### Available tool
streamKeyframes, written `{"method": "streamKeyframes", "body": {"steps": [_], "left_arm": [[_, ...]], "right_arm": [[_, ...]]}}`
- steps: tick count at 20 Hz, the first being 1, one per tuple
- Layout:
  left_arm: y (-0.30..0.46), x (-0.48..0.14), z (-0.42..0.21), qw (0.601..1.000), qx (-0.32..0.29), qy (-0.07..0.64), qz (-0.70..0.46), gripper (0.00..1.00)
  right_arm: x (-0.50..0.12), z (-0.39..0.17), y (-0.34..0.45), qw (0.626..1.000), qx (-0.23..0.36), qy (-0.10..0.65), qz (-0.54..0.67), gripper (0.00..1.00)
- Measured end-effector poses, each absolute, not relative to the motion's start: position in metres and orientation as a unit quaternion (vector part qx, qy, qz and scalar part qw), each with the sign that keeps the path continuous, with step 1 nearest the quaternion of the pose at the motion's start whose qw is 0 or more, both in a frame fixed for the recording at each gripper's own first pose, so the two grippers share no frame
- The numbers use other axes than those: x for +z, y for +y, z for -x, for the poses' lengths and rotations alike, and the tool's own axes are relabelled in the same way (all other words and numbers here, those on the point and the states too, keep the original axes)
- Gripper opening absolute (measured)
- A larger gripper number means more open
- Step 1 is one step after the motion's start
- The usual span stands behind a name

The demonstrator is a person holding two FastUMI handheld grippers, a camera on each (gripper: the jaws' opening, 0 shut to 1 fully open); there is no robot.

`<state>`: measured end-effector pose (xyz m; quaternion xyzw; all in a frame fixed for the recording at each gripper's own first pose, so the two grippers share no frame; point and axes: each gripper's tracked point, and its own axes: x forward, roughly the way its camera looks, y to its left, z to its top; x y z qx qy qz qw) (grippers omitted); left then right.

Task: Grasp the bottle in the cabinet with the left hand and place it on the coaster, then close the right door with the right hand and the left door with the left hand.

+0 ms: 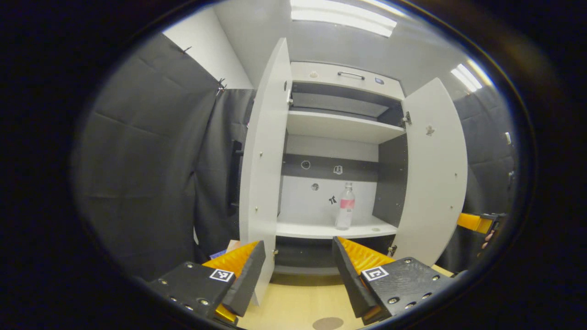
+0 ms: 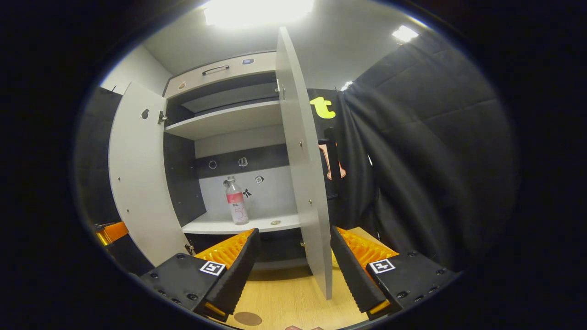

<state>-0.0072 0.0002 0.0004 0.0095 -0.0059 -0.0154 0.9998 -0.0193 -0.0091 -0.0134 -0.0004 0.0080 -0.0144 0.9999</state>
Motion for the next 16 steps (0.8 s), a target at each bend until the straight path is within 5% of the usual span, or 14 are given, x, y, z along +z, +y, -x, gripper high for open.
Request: {"method": "streamKeyframes", "body": {"steps": [1,10,16], "left_arm": [[0.001,0.000,0.009,1.000,-0.015,-0.007,-0.012,0.85],[-0.001,-0.010,-0.002,0.999,-0.025,0.008,-0.022,0.85],[-0.055,0.004,-0.029,0.995,-0.096,0.002,-0.037,0.85]], "right_arm": [[-0.013,0.020,-0.009,1.000,-0.015,0.009,0.000,0.92],[-0.011,0.025,-0.025,0.999,-0.045,0.022,-0.005,0.98],[0.021,0.030,-0.063,0.994,-0.108,0.001,0.013,0.98]]}}
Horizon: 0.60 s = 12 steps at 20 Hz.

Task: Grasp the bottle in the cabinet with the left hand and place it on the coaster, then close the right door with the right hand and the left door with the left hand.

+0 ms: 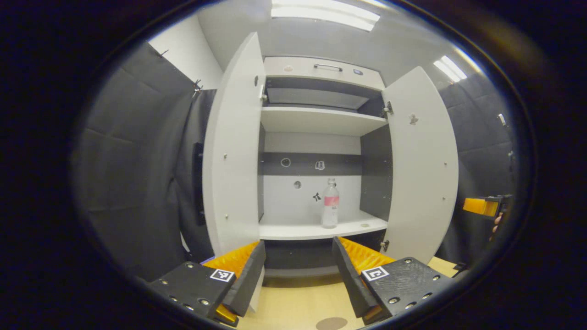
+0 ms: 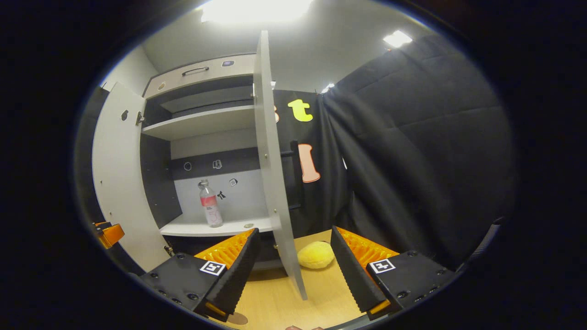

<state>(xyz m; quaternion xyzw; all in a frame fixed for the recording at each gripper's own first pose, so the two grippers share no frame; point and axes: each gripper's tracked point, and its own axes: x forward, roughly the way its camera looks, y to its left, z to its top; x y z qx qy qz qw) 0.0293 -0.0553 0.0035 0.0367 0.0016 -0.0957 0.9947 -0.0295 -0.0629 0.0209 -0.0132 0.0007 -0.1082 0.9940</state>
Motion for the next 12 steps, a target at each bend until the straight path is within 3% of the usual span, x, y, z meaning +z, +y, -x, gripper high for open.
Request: {"method": "streamKeyframes", "body": {"steps": [6,12], "left_arm": [[-0.114,0.006,-0.100,0.987,-0.154,0.012,-0.033,0.85],[-0.140,0.005,-0.197,0.987,-0.154,0.028,-0.042,0.85]], "right_arm": [[0.019,0.040,-0.130,0.979,-0.204,-0.008,0.002,0.98],[0.030,0.019,-0.178,0.965,-0.259,-0.027,-0.006,0.98]]}}
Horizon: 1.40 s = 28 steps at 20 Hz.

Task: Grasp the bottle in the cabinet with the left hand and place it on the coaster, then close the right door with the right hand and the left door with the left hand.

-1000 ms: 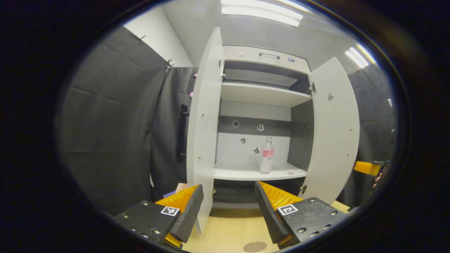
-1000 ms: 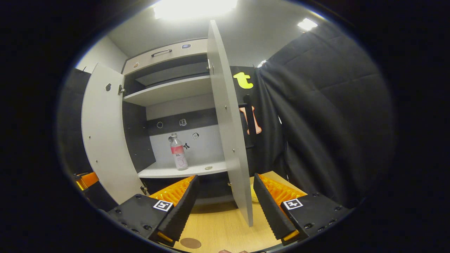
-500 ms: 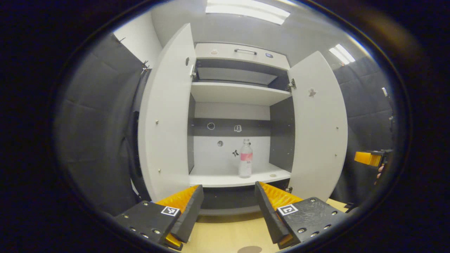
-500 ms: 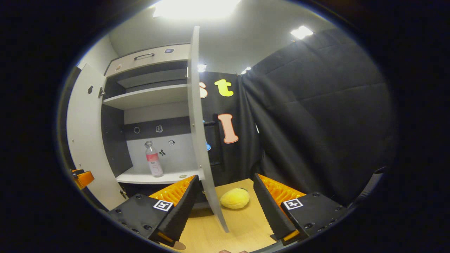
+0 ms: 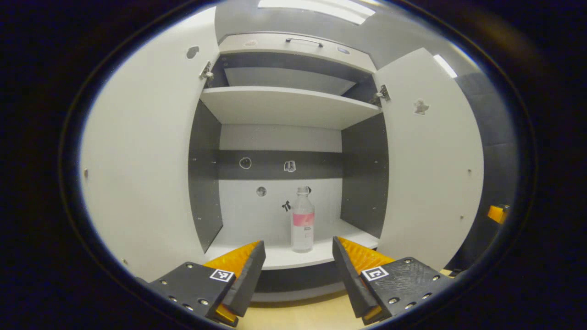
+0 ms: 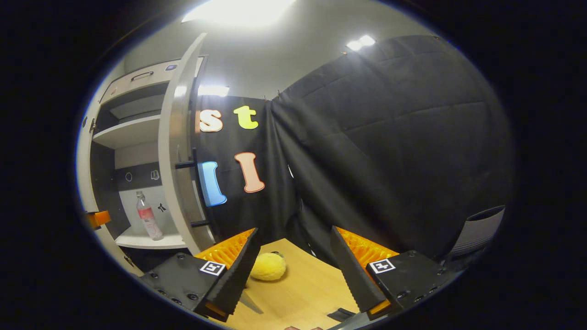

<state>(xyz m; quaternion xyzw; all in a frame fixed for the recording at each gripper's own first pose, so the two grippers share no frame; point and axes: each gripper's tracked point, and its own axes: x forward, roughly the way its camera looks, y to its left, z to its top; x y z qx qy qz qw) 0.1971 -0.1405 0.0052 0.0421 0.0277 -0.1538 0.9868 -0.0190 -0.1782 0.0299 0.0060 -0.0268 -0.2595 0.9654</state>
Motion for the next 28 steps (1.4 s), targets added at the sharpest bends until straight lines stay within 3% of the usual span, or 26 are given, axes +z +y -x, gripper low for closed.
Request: {"method": "streamKeyframes", "body": {"steps": [7,25,26,27,28], "left_arm": [[-0.168,-0.003,-0.271,0.984,-0.166,0.045,-0.044,0.85],[-0.214,-0.038,-0.388,0.981,-0.176,0.054,-0.066,0.85],[-0.214,-0.042,-0.393,0.980,-0.177,0.058,-0.067,0.92],[-0.211,-0.044,-0.398,0.981,-0.172,0.060,-0.070,0.85],[-0.211,-0.044,-0.401,0.981,-0.171,0.064,-0.068,0.85]], "right_arm": [[0.034,-0.030,-0.203,0.962,-0.269,-0.036,-0.028,0.98],[0.017,-0.059,-0.241,0.957,-0.289,-0.015,-0.011,0.98],[0.016,-0.062,-0.242,0.957,-0.290,-0.016,-0.012,0.98],[0.017,-0.063,-0.243,0.957,-0.290,-0.017,-0.014,0.98],[0.016,-0.064,-0.244,0.957,-0.289,-0.019,-0.017,0.98]]}}
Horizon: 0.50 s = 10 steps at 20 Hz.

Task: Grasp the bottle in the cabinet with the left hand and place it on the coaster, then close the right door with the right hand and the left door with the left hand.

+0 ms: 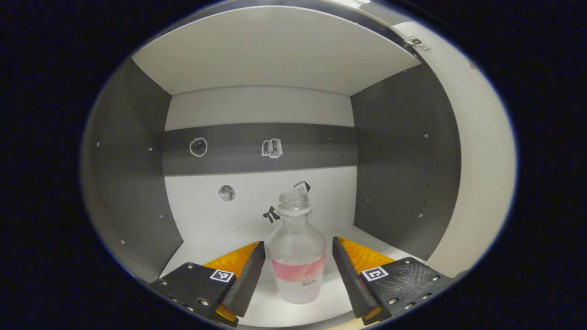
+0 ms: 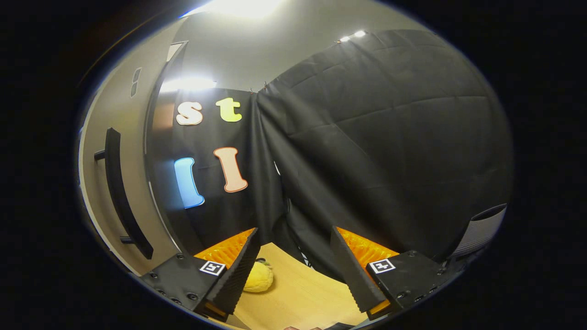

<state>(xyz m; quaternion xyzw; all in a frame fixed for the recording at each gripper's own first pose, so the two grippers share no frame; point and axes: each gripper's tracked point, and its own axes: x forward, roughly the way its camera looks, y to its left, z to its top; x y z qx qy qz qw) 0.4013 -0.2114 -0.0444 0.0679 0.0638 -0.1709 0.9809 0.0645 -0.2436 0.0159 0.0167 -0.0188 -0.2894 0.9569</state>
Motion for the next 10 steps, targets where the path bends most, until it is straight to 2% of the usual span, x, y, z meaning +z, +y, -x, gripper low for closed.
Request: {"method": "streamKeyframes", "body": {"steps": [1,2,4,5,6,7,8,10], "left_arm": [[-0.214,-0.045,-0.406,0.981,-0.173,0.063,-0.064,0.85],[-0.214,-0.042,-0.406,0.981,-0.174,0.061,-0.064,0.73],[-0.216,-0.044,-0.404,0.979,-0.179,0.065,-0.074,0.70],[-0.220,-0.044,-0.404,0.978,-0.182,0.068,-0.078,0.63],[-0.220,-0.043,-0.399,0.977,-0.183,0.069,-0.081,0.70],[-0.223,-0.042,-0.396,0.976,-0.188,0.069,-0.082,0.67],[-0.225,-0.039,-0.390,0.976,-0.193,0.065,-0.084,0.75],[-0.227,-0.031,-0.379,0.974,-0.201,0.054,-0.092,0.68]], "right_arm": [[0.015,-0.067,-0.243,0.958,-0.284,-0.020,-0.020,0.98],[0.014,-0.070,-0.242,0.959,-0.281,-0.020,-0.024,0.98],[0.009,-0.073,-0.243,0.960,-0.278,-0.017,-0.026,0.98],[0.008,-0.073,-0.244,0.960,-0.277,-0.017,-0.026,0.98],[0.008,-0.073,-0.244,0.960,-0.277,-0.017,-0.024,0.98],[0.008,-0.072,-0.245,0.960,-0.278,-0.018,-0.022,0.98],[0.007,-0.071,-0.245,0.960,-0.279,-0.019,-0.021,0.98],[0.008,-0.066,-0.244,0.959,-0.280,-0.020,-0.023,0.98]]}}
